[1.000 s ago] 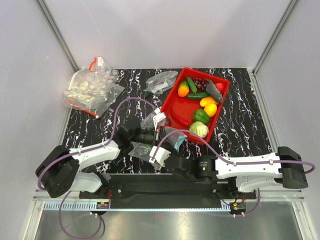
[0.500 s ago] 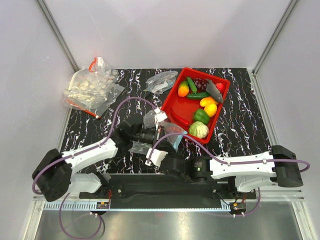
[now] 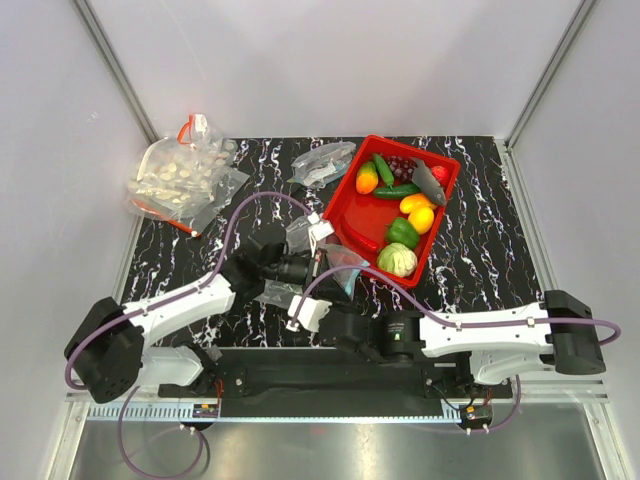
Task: Place the food in the zip-top bag and seal the zipper
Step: Place the fake vegetable in the zipper food storage bag, then adjust the zipper food storage bag at the center of the board.
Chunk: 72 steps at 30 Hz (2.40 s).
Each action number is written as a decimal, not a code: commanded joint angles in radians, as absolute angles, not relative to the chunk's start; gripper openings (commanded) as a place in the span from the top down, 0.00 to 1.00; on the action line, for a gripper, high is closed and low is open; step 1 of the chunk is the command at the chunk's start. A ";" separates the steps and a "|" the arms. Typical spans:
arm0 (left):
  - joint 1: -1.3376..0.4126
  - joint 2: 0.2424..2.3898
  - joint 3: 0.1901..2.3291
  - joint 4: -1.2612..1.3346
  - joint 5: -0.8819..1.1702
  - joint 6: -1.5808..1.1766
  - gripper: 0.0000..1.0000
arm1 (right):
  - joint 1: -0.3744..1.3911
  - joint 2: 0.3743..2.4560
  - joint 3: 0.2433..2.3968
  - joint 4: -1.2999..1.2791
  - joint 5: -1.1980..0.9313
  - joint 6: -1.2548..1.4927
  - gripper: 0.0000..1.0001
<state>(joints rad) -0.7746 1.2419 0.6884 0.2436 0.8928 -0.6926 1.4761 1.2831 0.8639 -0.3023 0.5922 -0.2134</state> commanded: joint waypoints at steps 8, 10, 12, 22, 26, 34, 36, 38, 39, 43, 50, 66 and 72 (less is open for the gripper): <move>-0.770 1.347 0.660 0.523 0.945 -0.812 1.00 | 1.463 1.266 0.970 -0.345 0.563 -0.108 0.64; -0.772 1.397 0.640 0.564 0.923 -0.802 1.00 | 1.462 1.237 0.956 -0.394 0.537 -0.051 0.62; -0.770 1.457 0.588 0.679 0.949 -0.888 1.00 | 1.462 1.217 0.940 -0.423 0.523 -0.014 0.55; -0.767 1.434 0.578 0.735 0.901 -0.901 1.00 | 1.462 1.020 0.988 -0.609 0.649 0.284 0.35; -0.762 1.333 0.610 0.574 0.829 -0.836 1.00 | 1.454 0.986 1.061 -0.760 0.718 0.515 0.37; -0.744 1.109 0.695 0.141 0.578 -0.712 1.00 | 1.444 0.994 1.008 -0.985 0.773 0.977 0.37; -0.736 1.071 0.707 0.086 0.554 -0.701 1.00 | 1.393 0.985 0.971 -0.896 0.723 0.962 0.37; -0.735 1.051 0.722 0.063 0.557 -0.695 1.00 | 1.339 0.985 0.944 -0.801 0.622 0.921 0.33; -0.733 1.048 0.726 0.049 0.569 -0.693 1.00 | 1.283 0.991 0.919 -0.710 0.588 0.892 0.33; -0.735 1.028 0.726 0.032 0.580 -0.693 1.00 | 1.200 1.045 0.894 -0.551 0.531 0.838 0.34; -0.733 0.985 0.718 -0.018 0.560 -0.672 1.00 | 1.152 1.132 0.893 -0.400 0.443 0.824 0.39; -0.660 0.979 1.057 -0.565 0.214 -0.526 1.00 | 1.117 1.311 1.331 -0.679 0.466 0.677 1.00; -0.657 1.003 1.281 -0.940 -0.150 -0.456 1.00 | 1.115 1.537 1.733 -0.761 0.267 0.520 1.00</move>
